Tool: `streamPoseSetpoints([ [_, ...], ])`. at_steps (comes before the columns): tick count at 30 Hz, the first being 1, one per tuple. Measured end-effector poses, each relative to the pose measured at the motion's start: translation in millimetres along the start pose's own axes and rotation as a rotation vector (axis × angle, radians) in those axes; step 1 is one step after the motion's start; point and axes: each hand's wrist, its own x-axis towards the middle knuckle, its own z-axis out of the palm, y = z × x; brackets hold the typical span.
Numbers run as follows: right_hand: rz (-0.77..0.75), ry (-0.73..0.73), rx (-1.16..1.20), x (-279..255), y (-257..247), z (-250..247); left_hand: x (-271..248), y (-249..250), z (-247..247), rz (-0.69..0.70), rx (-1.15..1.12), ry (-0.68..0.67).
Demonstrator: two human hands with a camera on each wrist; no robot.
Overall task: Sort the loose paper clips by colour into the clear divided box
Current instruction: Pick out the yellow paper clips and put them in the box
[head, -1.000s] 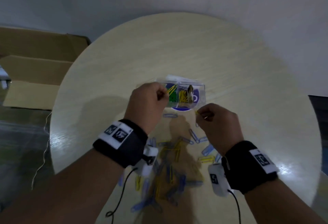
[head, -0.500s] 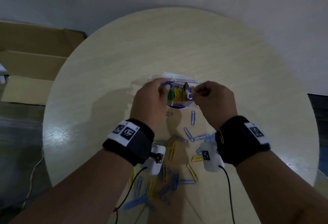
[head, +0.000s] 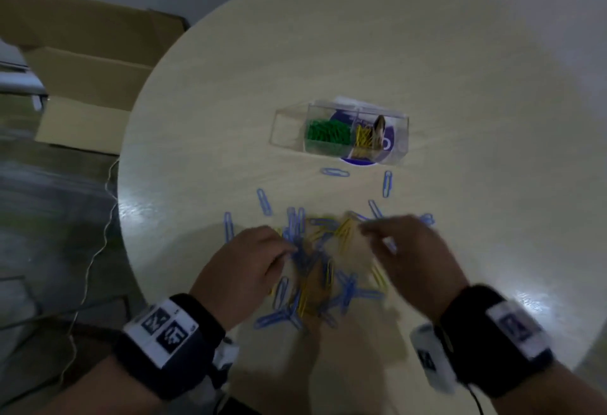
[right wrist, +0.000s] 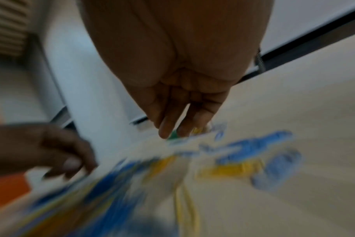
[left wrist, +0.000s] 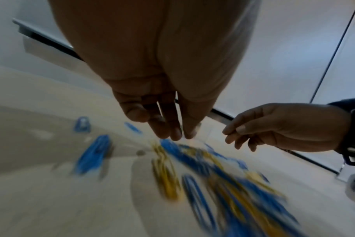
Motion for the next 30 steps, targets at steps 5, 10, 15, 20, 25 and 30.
streamPoseSetpoints([
  [5, -0.199, -0.404, -0.316, -62, 0, 47, -31, -5, 17, 0.004, 0.132, -0.036],
  [10, -0.287, -0.265, -0.274, -73, 3, 44, -32, -20, 10, -0.021, 0.076, 0.131],
  [15, -0.191, 0.013, -0.147, -24, 10, 31, -14, -15, 2, -0.312, 0.05, 0.308],
  [20, 0.268, -0.132, -0.176, 22, 2, 31, 13, -14, 5, -0.459, 0.123, 0.213],
  [25, 0.369, -0.181, -0.181, 37, -2, 41, 25, -12, 6, -0.459, 0.067, 0.156],
  [30, 0.395, -0.154, -0.035, 36, 3, 41, 22, -18, -4, -0.367, -0.129, 0.178],
])
